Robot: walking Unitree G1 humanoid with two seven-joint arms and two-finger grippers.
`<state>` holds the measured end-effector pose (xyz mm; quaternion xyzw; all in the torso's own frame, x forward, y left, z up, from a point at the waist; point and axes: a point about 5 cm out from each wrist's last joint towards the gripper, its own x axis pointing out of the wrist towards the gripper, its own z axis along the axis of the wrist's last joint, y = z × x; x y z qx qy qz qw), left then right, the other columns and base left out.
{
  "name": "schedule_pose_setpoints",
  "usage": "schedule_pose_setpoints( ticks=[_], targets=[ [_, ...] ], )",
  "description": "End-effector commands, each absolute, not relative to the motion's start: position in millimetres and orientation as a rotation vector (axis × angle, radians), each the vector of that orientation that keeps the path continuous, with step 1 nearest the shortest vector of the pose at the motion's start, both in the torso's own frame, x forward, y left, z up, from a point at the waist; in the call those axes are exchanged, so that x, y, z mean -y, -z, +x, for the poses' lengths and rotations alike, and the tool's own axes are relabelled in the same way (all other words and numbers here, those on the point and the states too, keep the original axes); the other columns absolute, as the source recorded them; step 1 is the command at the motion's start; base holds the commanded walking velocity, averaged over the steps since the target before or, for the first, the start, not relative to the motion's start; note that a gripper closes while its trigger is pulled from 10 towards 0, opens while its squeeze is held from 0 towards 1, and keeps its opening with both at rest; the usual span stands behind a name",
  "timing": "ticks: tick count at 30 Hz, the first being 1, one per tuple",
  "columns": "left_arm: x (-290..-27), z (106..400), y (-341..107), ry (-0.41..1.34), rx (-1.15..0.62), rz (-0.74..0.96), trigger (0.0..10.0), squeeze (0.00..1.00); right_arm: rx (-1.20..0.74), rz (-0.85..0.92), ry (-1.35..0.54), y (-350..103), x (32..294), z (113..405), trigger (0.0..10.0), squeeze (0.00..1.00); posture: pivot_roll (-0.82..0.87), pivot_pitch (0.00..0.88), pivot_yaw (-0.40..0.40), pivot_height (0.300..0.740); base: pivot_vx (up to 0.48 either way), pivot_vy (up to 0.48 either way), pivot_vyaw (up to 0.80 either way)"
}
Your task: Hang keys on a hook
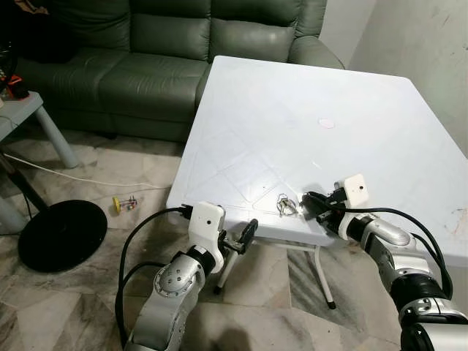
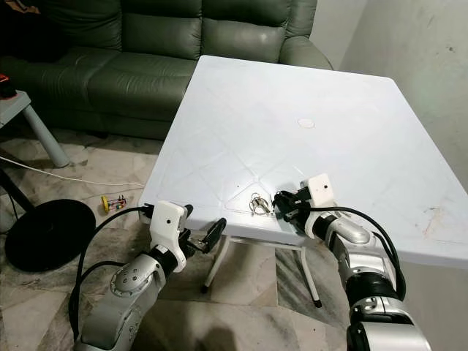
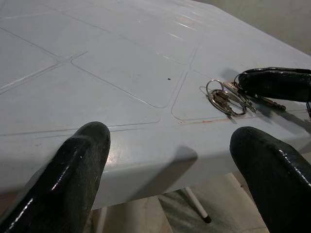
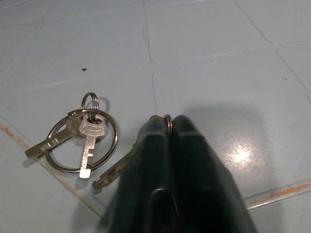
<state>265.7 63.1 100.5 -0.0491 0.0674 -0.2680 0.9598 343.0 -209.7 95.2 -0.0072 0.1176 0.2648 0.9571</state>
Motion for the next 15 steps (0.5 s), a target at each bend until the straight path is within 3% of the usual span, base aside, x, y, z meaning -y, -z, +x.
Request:
schedule_pose_setpoints(
  ticks=[1, 9, 10, 11, 12, 14, 15],
  targets=[
    [-54.7, 263.6, -103.6, 0.552, -0.133, -0.119, 10.0, 0.0, -0.237, -0.019, -0.528, -96.5, 213.4, 343.0, 0.0, 0.0, 0.07, 0.099, -0.095, 0.74, 0.0, 0.0, 0.0],
    [-54.7, 263.7, -103.8, 0.548, -0.132, -0.12, 10.0, 0.0, -0.211, -0.025, -0.51, -100.2, 214.2, 345.1, 0.0, 0.0, 0.07, 0.1, -0.096, 0.74, 0.0, 0.0, 0.0],
    [-54.6, 263.8, -103.8, 0.548, -0.132, -0.121, 10.0, 0.0, -0.211, -0.03, -0.509, -100.4, 214.3, 345.3, 1.1, 0.0, 0.07, 0.1, -0.096, 0.74, 0.0, 0.0, 0.0],
    [-54.5, 263.7, -103.8, 0.548, -0.132, -0.122, 10.0, 0.0, -0.214, -0.041, -0.506, -100.3, 214.4, 345.5, 6.6, 0.0, 0.07, 0.099, -0.096, 0.74, 0.0, 0.0, 0.0],
    [-54.3, 263.8, -103.9, 0.549, -0.132, -0.122, 10.0, 0.0, -0.224, -0.05, -0.5, -99.3, 214.4, 345.7, 10.0, 0.0, 0.07, 0.099, -0.096, 0.74, 0.0, 0.0, 0.0],
    [-54.0, 263.6, -104.0, 0.551, -0.132, -0.121, 10.0, 0.0, -0.242, -0.041, -0.506, -97.4, 214.0, 345.4, 10.0, 0.0, 0.07, 0.099, -0.095, 0.74, 0.0, 0.0, 0.0],
    [-53.9, 263.6, -103.9, 0.551, -0.132, -0.121, 10.0, 0.0, -0.237, -0.028, -0.511, -97.5, 214.0, 345.1, 10.0, 1.0, 0.07, 0.101, -0.095, 0.74, 0.0, 0.0, 0.0]
  ],
)
